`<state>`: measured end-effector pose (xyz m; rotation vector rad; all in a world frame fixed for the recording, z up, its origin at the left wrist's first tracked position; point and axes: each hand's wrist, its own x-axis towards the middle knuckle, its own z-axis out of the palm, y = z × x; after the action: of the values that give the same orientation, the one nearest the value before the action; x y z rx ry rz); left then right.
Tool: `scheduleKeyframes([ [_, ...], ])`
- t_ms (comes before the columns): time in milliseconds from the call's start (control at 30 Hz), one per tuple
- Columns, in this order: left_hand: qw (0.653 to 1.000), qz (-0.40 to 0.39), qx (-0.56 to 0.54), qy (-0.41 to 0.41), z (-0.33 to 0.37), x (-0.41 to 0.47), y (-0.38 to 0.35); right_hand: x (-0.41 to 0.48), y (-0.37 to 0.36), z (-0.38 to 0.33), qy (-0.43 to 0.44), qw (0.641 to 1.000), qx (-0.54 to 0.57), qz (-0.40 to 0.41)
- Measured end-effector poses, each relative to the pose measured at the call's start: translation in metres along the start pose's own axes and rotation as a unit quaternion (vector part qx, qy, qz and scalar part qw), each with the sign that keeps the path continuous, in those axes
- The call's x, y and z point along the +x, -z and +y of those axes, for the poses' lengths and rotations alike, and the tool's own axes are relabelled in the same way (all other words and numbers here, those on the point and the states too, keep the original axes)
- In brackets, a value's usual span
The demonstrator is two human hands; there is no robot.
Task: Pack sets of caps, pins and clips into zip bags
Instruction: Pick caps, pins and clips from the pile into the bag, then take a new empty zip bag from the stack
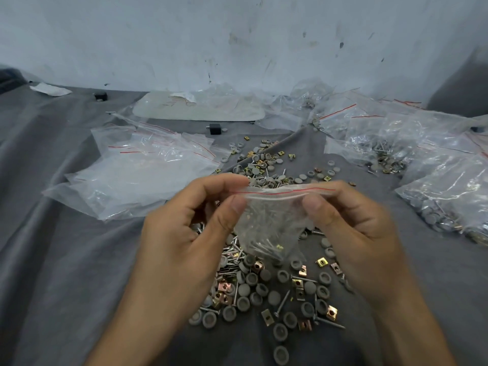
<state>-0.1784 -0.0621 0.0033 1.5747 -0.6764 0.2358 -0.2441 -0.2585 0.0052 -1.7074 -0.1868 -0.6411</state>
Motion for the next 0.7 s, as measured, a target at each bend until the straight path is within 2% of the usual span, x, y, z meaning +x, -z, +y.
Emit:
scheduleKeyframes([
  [167,0.999,-0.004,0.04,-0.003,-0.001,0.002,0.005,0.0,-0.001,0.001,0.017,0.999,0.028,0.024],
  [367,0.996,-0.027,0.084,0.01,-0.009,0.004,0.004,0.001,0.001,0.003,-0.046,0.993,0.099,0.036],
  [633,0.991,-0.01,0.128,-0.022,0.001,0.001,-0.001,0.001,0.005,-0.003,-0.051,0.995,0.084,0.026],
  [700,0.988,-0.018,0.151,-0.037,0.005,0.0,-0.001,0.0,0.007,-0.01,-0.046,0.998,0.04,0.011],
])
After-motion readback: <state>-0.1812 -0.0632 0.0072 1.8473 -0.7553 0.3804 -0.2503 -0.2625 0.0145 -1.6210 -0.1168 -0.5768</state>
